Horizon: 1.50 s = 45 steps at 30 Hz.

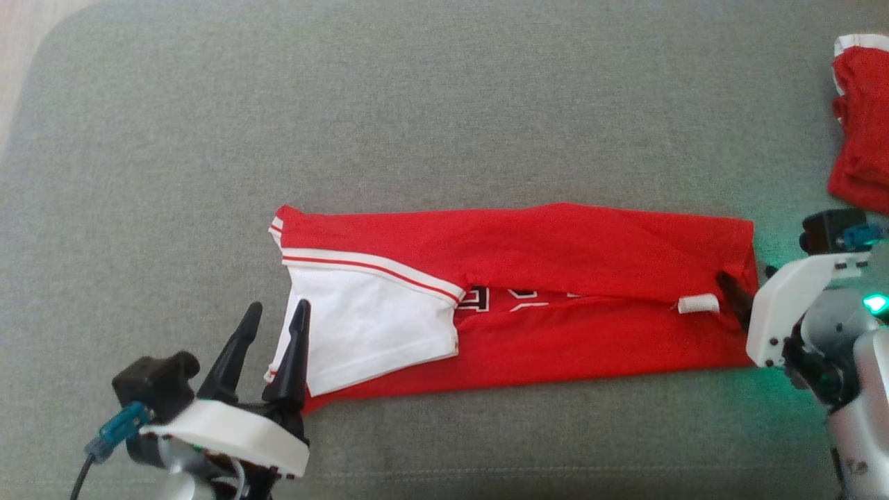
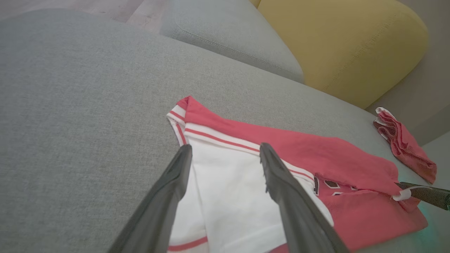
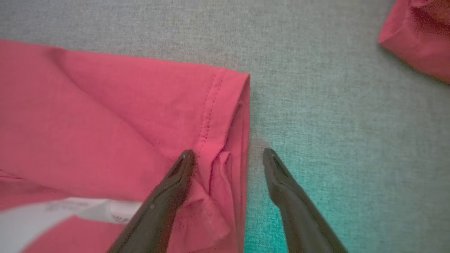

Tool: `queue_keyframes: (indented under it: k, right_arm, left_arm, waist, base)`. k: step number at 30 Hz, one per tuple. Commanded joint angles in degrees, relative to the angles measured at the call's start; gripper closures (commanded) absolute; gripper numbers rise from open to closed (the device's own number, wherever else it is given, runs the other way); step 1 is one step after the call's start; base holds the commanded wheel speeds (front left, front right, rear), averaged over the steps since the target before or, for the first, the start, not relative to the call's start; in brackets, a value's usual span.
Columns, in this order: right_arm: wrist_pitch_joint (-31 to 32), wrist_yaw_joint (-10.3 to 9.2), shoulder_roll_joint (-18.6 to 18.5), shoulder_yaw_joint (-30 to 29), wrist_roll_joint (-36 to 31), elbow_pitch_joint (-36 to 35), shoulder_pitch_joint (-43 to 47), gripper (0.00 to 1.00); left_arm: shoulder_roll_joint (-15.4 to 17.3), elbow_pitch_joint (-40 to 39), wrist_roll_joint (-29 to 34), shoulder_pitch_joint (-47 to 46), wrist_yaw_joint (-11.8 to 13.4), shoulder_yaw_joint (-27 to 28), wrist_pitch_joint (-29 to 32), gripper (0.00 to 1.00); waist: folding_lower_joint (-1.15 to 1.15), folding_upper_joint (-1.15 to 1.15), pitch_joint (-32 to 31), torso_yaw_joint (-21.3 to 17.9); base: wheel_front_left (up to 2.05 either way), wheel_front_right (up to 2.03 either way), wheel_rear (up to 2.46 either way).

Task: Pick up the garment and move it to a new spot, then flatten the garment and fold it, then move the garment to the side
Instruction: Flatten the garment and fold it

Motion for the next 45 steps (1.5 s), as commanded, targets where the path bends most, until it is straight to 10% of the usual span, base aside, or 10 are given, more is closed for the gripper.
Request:
queue_keyframes:
  k: [1, 5, 7, 13, 34, 45]
  right_arm:
    - [0.78, 0.37, -0.86, 0.86, 0.56, -1.31, -1.55, 0.0]
    - [3.9, 0.37, -0.32, 0.82, 2.38, 0.37, -2.7, 0.08]
    - [5.08, 0.37, -0.13, 1.0, 2.91, 0.97, -3.05, 0.49]
    - [4.54, 0.37, 0.2, 1.09, 4.03, 1.2, -3.57, 1.0]
    - [-9.45, 0.37, -3.22, -3.03, 2.25, -4.58, -3.18, 1.0]
    - [-7.15, 0.37, 0.09, 9.77, 9.72, -15.51, 1.27, 1.0]
  left_arm:
    - [0.75, -2.09, 0.75, -2.63, 0.4, 1.85, -0.37, 0.0]
    - [0.9, -2.51, 1.02, -3.03, 0.59, 1.61, -0.07, 0.0]
    - [0.99, -2.65, 1.08, -3.15, 0.64, 1.54, 0.03, 0.0]
    - [1.27, -2.78, 1.15, -3.28, 0.76, 1.47, 0.11, 0.0]
    - [1.79, -2.45, 1.04, -3.14, 0.77, 0.9, 0.07, 0.0]
    - [2.96, -1.29, 3.16, -4.55, 1.51, 0.68, -0.27, 0.0]
  waist:
    - [0.0, 0.0, 0.1, -0.07]
    - [0.0, 0.0, 0.4, -0.26]
    - [0.0, 0.0, 0.51, -0.31]
    - [0.0, 0.0, 0.56, -0.37]
    - [0.0, 0.0, -1.81, -2.84]
    - [0.0, 0.0, -4.76, -2.65]
  base:
    - [0.0, 0.0, 0.0]
    - [0.0, 0.0, 0.0]
    - [0.0, 0.0, 0.0]
    - [0.0, 0.0, 0.0]
    - [0.0, 0.0, 0.0]
    - [0.0, 0.0, 0.0]
